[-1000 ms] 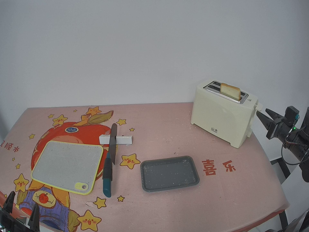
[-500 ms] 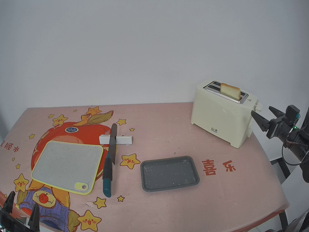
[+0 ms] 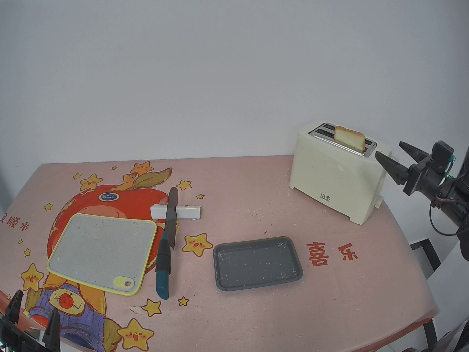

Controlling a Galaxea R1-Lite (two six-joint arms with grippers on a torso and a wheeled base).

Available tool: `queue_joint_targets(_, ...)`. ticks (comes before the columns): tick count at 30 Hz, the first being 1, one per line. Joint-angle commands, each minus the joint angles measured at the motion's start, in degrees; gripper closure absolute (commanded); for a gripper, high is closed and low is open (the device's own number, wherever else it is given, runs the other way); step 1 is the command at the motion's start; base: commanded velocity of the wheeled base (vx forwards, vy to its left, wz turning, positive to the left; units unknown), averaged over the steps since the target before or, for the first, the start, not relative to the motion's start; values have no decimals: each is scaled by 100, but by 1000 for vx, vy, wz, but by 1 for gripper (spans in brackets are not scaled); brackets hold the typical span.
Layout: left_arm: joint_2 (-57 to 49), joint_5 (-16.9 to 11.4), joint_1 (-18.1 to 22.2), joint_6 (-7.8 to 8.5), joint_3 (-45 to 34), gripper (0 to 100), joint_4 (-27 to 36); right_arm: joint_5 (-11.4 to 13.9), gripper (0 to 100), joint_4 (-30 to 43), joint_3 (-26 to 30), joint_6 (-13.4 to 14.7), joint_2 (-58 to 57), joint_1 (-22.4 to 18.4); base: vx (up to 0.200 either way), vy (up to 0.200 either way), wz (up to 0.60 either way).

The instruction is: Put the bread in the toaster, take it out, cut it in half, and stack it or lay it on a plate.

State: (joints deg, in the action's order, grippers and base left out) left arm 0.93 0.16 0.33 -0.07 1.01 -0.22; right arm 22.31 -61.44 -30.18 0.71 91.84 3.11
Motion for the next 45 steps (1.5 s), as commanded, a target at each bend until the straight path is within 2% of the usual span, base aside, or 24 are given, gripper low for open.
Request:
queue_joint_targets(1,-75,2,2,-1,-101,0,-4,511,0,1073,-1051,-220,422,-82,0,0,0)
queue_joint_targets(3,-75,2,2,-1,-101,0,-4,652,0,1424,-1315,-229,431,-38,0,0,0)
queue_joint_targets(5,-75,2,2,-1,-101,0,-4,661,0,2066,-1798,-282,501,-12,0,0,0)
queue_joint_targets(9,-75,2,2,-1,-101,0,-4,705,0,2532,-2237,-343,554,58,0,0,0)
queue_joint_targets(16,-75,2,2,-1,-101,0,-4,687,0,2699,-2422,-422,853,357,0,0,0)
queue_joint_targets(30,-75,2,2,-1,-101,0,-4,555,0,2804,-2756,-572,1248,296,0,0,0)
queue_joint_targets(35,-75,2,2,-1,-101,0,-4,256,0,2804,-2897,-633,1389,313,0,0,0)
queue_joint_targets(45,-75,2,2,-1,-101,0,-4,239,0,2813,-2985,-677,1556,331,0,0,0)
